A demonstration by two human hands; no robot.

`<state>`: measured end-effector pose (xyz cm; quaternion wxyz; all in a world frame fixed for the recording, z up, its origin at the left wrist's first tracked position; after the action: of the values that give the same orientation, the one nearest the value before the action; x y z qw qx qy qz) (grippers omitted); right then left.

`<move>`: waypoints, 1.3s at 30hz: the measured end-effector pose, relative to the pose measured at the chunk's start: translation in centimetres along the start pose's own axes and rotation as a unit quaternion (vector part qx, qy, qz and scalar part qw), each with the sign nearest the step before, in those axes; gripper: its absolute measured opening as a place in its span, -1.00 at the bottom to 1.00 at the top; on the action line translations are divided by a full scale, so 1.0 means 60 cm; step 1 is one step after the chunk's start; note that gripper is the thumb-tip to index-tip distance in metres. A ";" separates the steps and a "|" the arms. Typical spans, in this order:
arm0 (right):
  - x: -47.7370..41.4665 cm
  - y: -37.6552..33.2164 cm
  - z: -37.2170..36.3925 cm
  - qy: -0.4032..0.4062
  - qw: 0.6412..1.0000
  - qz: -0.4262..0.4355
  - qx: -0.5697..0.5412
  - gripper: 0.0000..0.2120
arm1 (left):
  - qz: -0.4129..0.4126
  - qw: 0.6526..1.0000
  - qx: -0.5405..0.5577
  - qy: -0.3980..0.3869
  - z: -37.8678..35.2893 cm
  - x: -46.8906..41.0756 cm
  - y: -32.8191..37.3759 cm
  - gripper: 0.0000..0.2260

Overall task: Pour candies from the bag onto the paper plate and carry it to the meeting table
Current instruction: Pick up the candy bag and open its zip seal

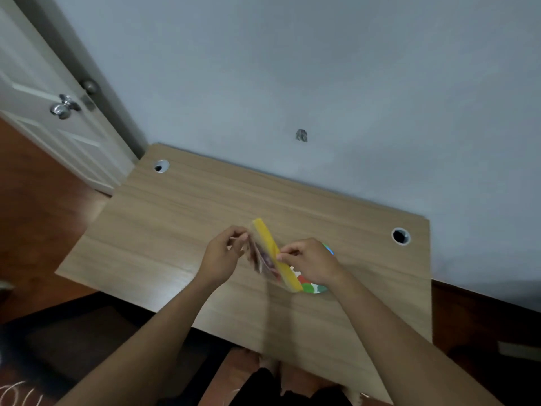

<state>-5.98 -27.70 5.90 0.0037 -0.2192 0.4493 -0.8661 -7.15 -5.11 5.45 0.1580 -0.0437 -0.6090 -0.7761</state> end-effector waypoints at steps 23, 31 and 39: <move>0.123 0.052 0.032 0.016 0.946 -0.119 -0.300 -0.52 | 0.174 0.958 0.169 -0.152 -0.167 0.114 0.055 -0.82; 0.140 0.058 0.047 0.086 0.940 -0.125 -0.305 -0.65 | 0.188 0.955 0.187 -0.136 -0.187 0.121 0.030 -0.72; 0.151 0.064 0.062 0.174 0.930 -0.154 -0.283 -0.87 | 0.194 0.957 0.189 -0.106 -0.180 0.114 0.026 -0.73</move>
<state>-13.49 -34.75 8.19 -0.2705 -0.1233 0.6303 -0.7172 -11.83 -17.10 5.92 0.2454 -0.2127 -0.7377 -0.5919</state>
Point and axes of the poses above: each hand's wrist, its own x-axis away from the middle knuckle, its own z-axis out of the back of the hand, y = z × x, the point moved 9 cm from there along -x, towards the middle knuckle, and after that the axes turned 6 degrees about y, right-handed, at the moved point
